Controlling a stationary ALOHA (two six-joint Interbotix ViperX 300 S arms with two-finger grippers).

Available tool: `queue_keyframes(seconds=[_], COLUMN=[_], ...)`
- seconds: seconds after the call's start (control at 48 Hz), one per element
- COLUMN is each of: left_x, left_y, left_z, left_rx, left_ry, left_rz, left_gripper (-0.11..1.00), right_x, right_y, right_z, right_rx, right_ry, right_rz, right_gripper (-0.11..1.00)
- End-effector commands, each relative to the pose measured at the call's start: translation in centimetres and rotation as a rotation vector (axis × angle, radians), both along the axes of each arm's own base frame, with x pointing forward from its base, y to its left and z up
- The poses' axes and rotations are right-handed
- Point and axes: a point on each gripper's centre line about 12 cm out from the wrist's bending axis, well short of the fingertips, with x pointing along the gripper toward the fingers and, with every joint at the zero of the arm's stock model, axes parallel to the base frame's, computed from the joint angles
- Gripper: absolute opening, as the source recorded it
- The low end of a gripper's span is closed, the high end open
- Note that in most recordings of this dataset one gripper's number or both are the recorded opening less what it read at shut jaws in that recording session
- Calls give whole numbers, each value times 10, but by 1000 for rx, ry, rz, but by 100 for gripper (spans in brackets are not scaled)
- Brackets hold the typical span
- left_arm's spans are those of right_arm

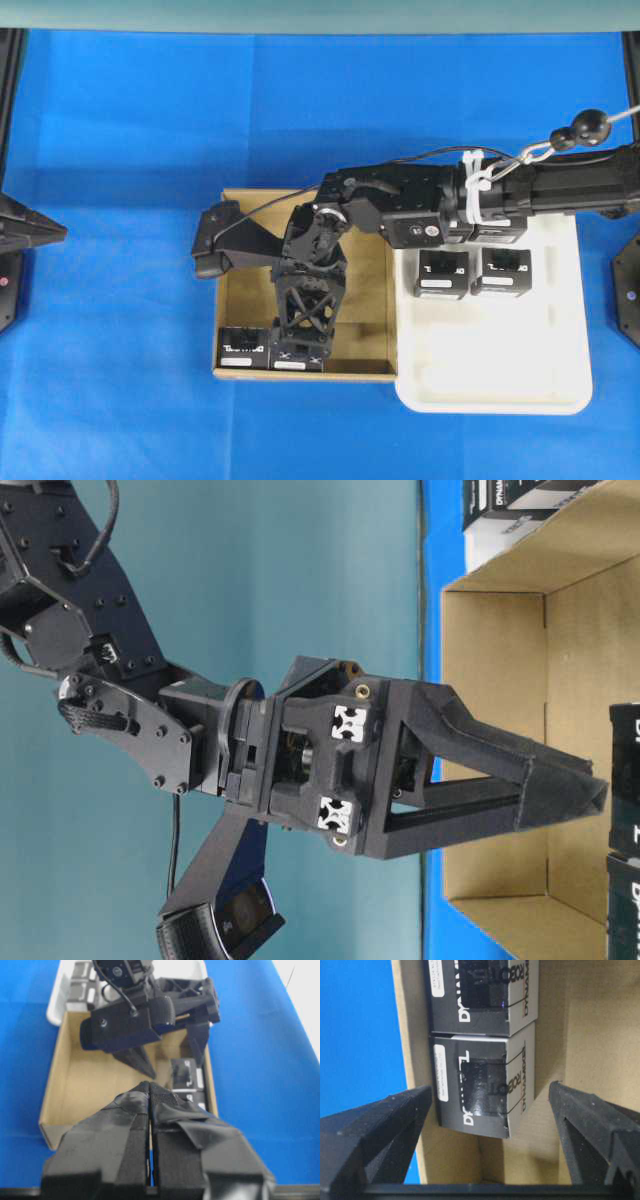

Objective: Pick the box from inside the cardboard box.

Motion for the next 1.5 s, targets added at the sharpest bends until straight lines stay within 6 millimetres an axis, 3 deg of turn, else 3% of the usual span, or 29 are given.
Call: queue_keyframes(seconds=[0.0, 0.834, 1.48], left_x=[3, 12, 11], left_y=[0, 0, 0], left_z=[10, 3, 6], left_rx=[-1, -1, -5], left_ry=[-23, -20, -29], left_rz=[0, 0, 1], left_gripper=[-3, -3, -3], right_x=[1, -3, -15], right_y=[3, 8, -41], right_z=[-4, -31, -37], right_rx=[4, -10, -69], right_ry=[2, 30, 58], right_rz=[4, -5, -64], right_gripper=[99, 99, 99])
